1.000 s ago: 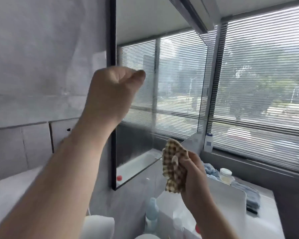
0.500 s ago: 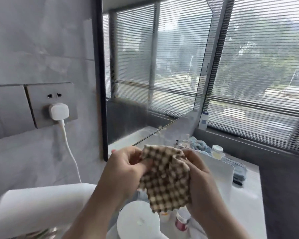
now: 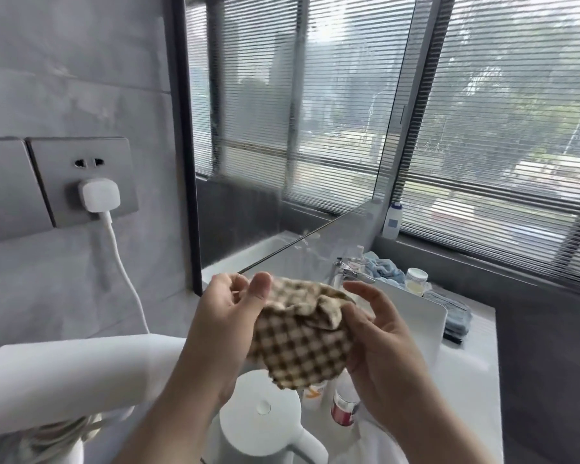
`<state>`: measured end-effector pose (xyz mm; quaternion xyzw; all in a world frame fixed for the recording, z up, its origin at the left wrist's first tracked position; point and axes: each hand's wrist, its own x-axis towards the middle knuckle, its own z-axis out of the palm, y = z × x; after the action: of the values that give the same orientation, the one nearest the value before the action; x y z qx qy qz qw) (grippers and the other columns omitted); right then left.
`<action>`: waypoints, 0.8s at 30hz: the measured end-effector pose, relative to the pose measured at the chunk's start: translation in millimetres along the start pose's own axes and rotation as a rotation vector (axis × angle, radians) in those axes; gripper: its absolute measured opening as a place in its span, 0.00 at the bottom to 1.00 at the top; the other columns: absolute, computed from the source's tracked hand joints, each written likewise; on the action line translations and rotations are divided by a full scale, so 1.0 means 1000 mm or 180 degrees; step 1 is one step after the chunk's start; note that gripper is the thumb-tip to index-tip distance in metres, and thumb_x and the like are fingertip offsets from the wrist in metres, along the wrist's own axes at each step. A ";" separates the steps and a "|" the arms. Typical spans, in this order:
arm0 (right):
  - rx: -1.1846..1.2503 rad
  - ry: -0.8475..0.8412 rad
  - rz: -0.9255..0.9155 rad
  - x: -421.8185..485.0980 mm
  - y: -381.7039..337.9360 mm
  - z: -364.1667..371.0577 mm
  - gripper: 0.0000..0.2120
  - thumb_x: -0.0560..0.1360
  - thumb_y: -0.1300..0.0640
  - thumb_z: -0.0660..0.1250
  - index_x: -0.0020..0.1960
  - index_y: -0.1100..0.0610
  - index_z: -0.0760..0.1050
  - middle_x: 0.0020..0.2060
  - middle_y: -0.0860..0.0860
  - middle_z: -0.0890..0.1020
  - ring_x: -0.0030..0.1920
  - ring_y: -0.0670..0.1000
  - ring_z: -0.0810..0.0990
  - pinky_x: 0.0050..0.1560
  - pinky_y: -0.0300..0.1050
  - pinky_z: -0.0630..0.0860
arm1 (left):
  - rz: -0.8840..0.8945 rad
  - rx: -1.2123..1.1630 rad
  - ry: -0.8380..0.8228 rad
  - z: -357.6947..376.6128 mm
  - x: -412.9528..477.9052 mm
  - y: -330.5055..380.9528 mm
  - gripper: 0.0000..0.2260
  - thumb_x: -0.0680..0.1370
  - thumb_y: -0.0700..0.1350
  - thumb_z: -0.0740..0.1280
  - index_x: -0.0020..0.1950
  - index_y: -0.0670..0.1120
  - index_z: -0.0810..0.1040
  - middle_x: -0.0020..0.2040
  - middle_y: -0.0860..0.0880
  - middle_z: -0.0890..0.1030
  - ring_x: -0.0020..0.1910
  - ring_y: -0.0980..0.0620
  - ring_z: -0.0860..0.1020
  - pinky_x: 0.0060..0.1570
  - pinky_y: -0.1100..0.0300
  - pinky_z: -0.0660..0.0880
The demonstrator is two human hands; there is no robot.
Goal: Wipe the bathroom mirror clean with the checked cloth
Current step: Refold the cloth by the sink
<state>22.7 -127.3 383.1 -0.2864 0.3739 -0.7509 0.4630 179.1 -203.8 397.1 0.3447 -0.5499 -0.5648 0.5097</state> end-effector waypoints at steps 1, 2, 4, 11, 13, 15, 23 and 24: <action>-0.0070 0.0097 -0.0030 0.000 -0.003 -0.001 0.13 0.67 0.58 0.72 0.51 0.56 0.80 0.45 0.61 0.84 0.40 0.55 0.83 0.38 0.47 0.82 | 0.0059 0.0128 -0.0094 -0.003 0.000 -0.004 0.39 0.57 0.78 0.72 0.55 0.50 0.75 0.43 0.40 0.82 0.40 0.41 0.79 0.38 0.47 0.75; -0.0184 0.0154 -0.0037 -0.001 -0.005 -0.002 0.10 0.68 0.58 0.69 0.50 0.56 0.80 0.44 0.60 0.84 0.41 0.55 0.82 0.41 0.49 0.82 | 0.0088 0.0272 -0.0253 -0.006 -0.001 -0.007 0.42 0.53 0.81 0.69 0.55 0.53 0.75 0.39 0.41 0.80 0.37 0.43 0.77 0.37 0.47 0.73; -0.0399 0.0204 -0.0099 -0.002 -0.009 -0.005 0.07 0.69 0.57 0.69 0.47 0.56 0.80 0.43 0.59 0.85 0.42 0.56 0.82 0.49 0.53 0.80 | 0.0211 0.0906 -0.0665 -0.009 -0.002 -0.014 0.41 0.51 0.84 0.64 0.55 0.60 0.74 0.39 0.47 0.80 0.38 0.52 0.79 0.40 0.48 0.78; -0.0634 0.0273 -0.0153 -0.014 -0.014 0.001 0.02 0.67 0.55 0.71 0.39 0.52 0.82 0.37 0.57 0.82 0.36 0.54 0.80 0.41 0.52 0.80 | 0.0946 0.1229 -0.1401 0.013 -0.022 -0.029 0.34 0.58 0.76 0.72 0.60 0.62 0.78 0.57 0.63 0.81 0.59 0.62 0.79 0.58 0.62 0.76; -0.0473 0.0255 -0.0128 -0.016 -0.015 0.000 0.03 0.69 0.57 0.70 0.40 0.55 0.82 0.38 0.59 0.82 0.35 0.55 0.80 0.38 0.50 0.81 | 0.0858 0.1041 -0.1744 0.021 -0.028 -0.030 0.33 0.59 0.63 0.80 0.63 0.63 0.76 0.57 0.64 0.82 0.57 0.63 0.80 0.54 0.68 0.75; -0.0588 0.0274 -0.0198 -0.019 -0.015 -0.002 0.02 0.69 0.58 0.70 0.39 0.54 0.82 0.36 0.57 0.81 0.35 0.53 0.79 0.38 0.48 0.79 | 0.0767 0.1095 -0.1756 0.028 -0.031 -0.037 0.26 0.61 0.53 0.79 0.57 0.65 0.78 0.49 0.64 0.83 0.47 0.65 0.81 0.45 0.69 0.75; -0.2431 0.0619 -0.1149 -0.024 -0.022 -0.036 0.14 0.77 0.69 0.67 0.41 0.52 0.82 0.35 0.49 0.83 0.32 0.44 0.78 0.34 0.38 0.76 | 0.1500 0.2213 -0.1277 0.026 -0.011 -0.059 0.07 0.72 0.63 0.64 0.45 0.63 0.70 0.32 0.65 0.76 0.36 0.53 0.75 0.30 0.68 0.66; -0.2633 0.0684 -0.1158 -0.024 -0.022 -0.043 0.14 0.77 0.68 0.67 0.42 0.51 0.81 0.37 0.48 0.84 0.33 0.44 0.79 0.35 0.38 0.76 | 0.1646 0.2420 -0.1219 0.025 -0.005 -0.063 0.09 0.72 0.66 0.62 0.46 0.64 0.68 0.32 0.65 0.75 0.40 0.51 0.75 0.29 0.68 0.66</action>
<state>-11.8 -86.7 375.7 -0.4286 0.6315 -0.6331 0.1293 143.9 -200.0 339.2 0.2486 -0.8681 -0.2326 0.3612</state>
